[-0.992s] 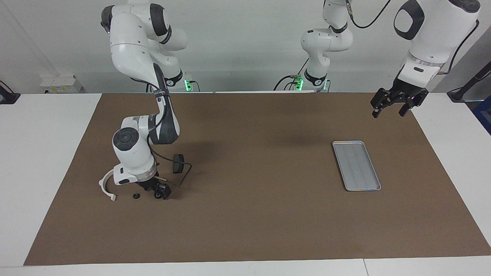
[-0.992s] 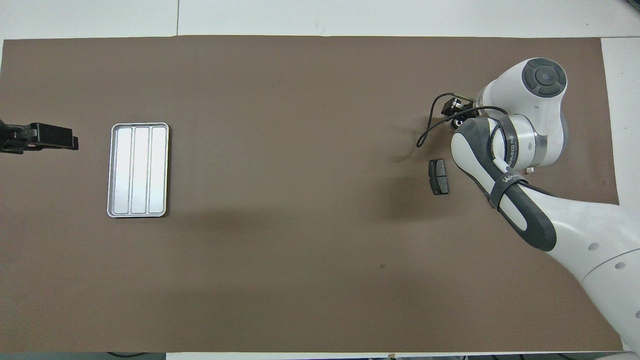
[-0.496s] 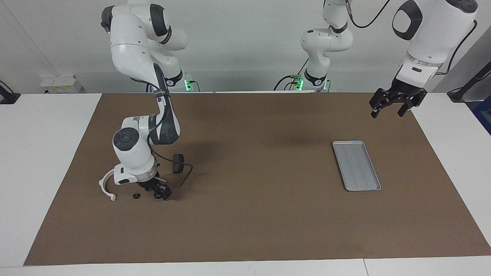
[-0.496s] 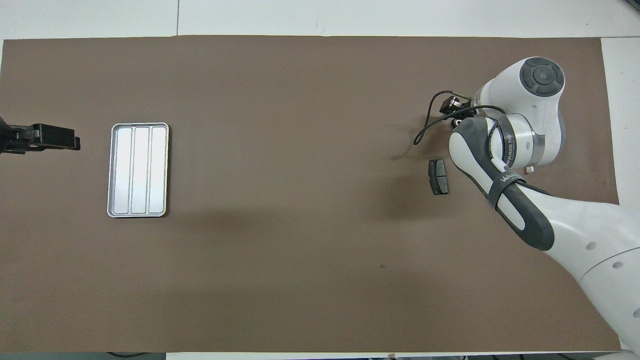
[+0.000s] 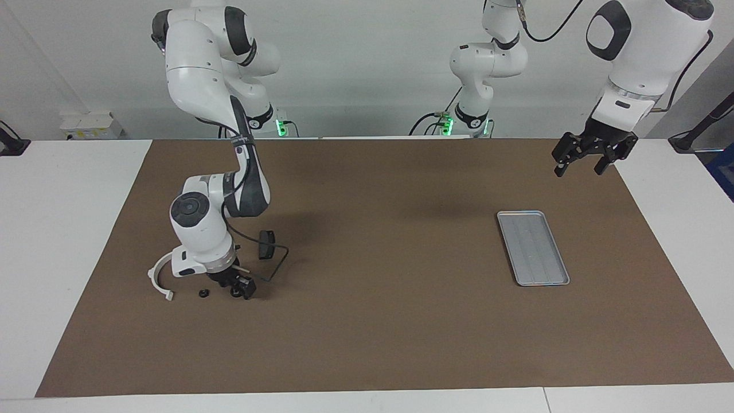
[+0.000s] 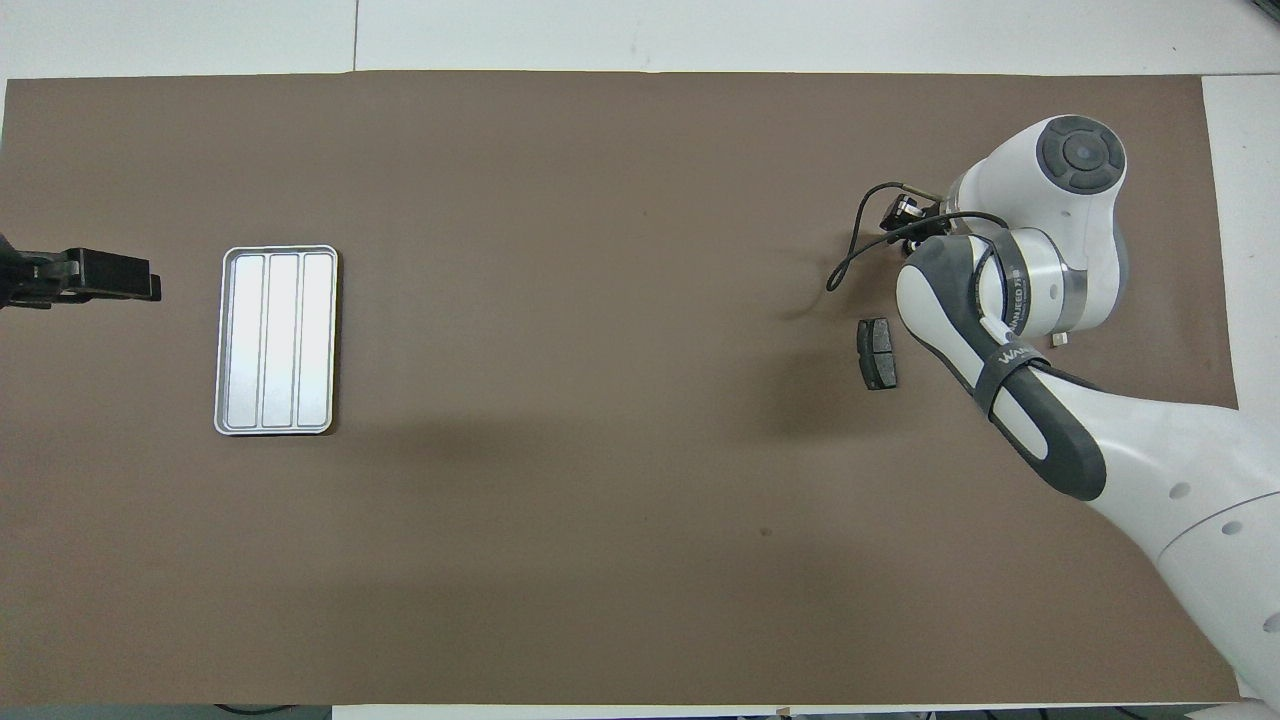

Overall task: Pick bearing gear from pile to tray
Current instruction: 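Lower and close the right gripper on the dark bearing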

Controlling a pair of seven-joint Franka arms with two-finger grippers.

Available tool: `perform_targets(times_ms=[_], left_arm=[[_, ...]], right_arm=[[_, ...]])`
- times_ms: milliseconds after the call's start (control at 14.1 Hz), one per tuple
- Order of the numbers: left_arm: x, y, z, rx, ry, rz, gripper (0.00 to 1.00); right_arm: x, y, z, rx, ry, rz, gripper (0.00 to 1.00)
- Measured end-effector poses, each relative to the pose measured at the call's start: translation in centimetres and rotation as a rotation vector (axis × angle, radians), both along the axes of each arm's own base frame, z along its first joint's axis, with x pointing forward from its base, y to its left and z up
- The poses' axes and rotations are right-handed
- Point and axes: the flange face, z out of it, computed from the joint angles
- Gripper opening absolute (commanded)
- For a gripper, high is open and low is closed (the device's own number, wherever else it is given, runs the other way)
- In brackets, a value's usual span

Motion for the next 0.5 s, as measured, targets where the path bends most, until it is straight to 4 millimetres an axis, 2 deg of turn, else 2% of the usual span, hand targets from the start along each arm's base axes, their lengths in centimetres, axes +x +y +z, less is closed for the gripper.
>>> perform_targets(times_ms=[142, 213, 283, 354, 496], left_arm=[[0.00, 0.06, -0.09, 0.000, 0.000, 0.001, 1.00], [0.00, 0.09, -0.12, 0.000, 0.000, 0.002, 1.00], [0.00, 0.12, -0.15, 0.000, 0.000, 0.002, 1.00], [0.00, 0.14, -0.17, 0.000, -0.001, 0.003, 1.00], [-0.03, 0.15, -0.24, 0.000, 0.000, 0.003, 1.00]], right_arm=[[0.05, -0.02, 0.13, 0.000, -0.003, 0.000, 0.47], [0.05, 0.00, 0.14, 0.000, -0.003, 0.000, 0.37], [0.07, -0.05, 0.21, 0.000, -0.004, -0.001, 0.21], [0.11, -0.03, 0.39, 0.000, -0.007, -0.001, 0.00], [0.11, 0.00, 0.47, 0.000, -0.008, 0.000, 0.00]])
